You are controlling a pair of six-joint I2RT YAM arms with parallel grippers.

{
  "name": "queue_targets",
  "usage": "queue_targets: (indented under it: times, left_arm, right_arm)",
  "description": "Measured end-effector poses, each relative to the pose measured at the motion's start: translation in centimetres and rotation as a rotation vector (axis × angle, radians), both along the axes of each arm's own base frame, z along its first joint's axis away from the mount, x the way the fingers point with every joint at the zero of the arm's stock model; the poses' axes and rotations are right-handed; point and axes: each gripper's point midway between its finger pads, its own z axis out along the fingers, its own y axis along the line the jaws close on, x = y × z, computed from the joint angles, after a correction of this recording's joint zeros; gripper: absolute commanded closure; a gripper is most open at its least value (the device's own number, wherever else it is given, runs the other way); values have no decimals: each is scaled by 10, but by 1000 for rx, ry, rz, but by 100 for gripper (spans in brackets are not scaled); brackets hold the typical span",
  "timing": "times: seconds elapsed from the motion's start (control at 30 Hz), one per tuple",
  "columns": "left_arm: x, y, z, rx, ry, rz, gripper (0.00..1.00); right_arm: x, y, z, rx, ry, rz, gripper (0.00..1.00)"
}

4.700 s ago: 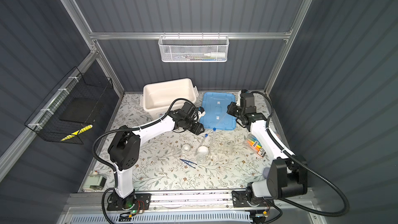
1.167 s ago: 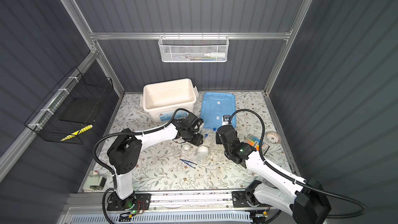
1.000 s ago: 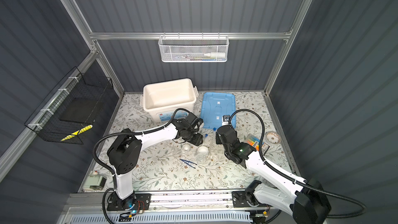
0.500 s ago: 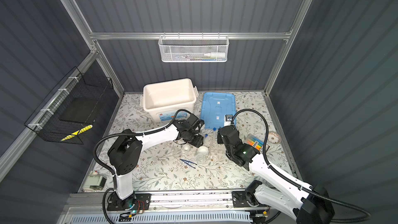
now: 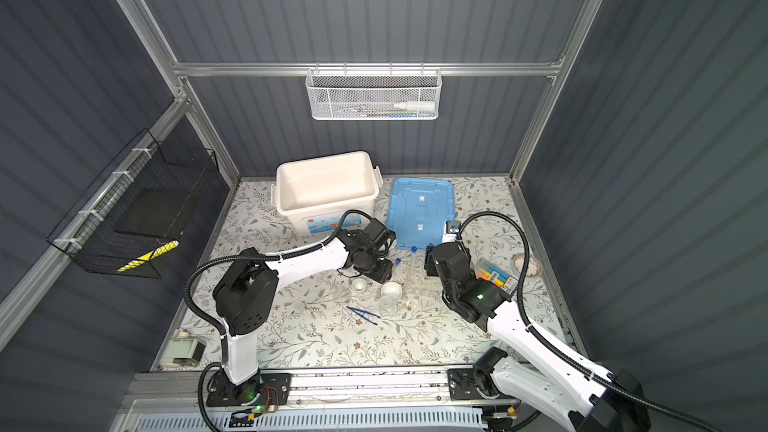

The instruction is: Organize the chemistry lab equipment

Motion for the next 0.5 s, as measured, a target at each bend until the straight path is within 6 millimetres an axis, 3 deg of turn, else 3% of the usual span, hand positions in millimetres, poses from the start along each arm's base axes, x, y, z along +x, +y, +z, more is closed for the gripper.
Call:
queue_targets:
  times: [0.5]
  left_arm:
    - [-4, 7, -25, 64, 41, 4, 57]
  right_arm:
    - [0, -14, -2, 27, 19, -36, 29]
